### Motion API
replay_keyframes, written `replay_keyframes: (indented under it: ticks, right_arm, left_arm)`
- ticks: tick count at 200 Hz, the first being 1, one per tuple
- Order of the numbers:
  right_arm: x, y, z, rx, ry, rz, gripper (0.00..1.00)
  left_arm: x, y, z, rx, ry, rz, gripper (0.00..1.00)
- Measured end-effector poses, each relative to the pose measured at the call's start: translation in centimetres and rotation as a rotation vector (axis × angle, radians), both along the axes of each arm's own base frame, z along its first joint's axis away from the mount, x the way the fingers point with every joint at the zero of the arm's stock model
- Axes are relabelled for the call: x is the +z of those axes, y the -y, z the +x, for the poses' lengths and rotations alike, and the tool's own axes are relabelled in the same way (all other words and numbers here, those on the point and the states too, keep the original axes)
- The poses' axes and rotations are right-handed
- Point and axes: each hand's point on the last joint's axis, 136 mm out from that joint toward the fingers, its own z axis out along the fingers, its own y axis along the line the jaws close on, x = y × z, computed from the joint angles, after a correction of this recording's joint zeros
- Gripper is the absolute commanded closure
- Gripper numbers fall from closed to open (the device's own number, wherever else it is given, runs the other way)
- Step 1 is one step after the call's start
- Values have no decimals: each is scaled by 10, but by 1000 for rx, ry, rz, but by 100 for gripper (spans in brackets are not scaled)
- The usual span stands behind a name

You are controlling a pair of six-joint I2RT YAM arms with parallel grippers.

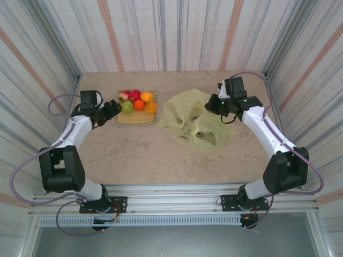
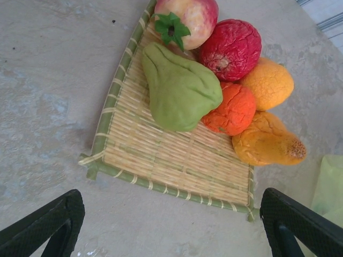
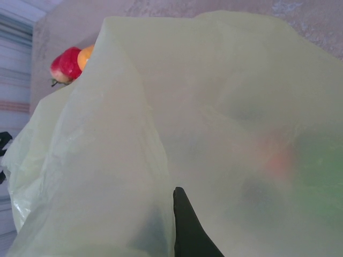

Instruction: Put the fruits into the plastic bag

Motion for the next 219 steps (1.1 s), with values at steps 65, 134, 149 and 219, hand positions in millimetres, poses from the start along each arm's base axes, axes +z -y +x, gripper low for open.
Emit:
replay_keyframes:
  ticks: [65, 134, 149, 219]
  right_arm:
    - [3, -5, -6, 0, 11, 10, 100]
    - [4, -14, -10, 15, 19, -2, 100]
    - [4, -14, -10, 15, 19, -2, 100]
    - [3, -15, -9, 17, 17, -2, 100]
  left_arm:
    - [-1, 0, 15, 10, -9, -18, 11]
    - [-19, 8, 34, -2, -62, -35, 11]
    - [-19, 12, 41, -11, -61, -34, 11]
    - [-44, 21, 66, -21, -109, -27, 11]
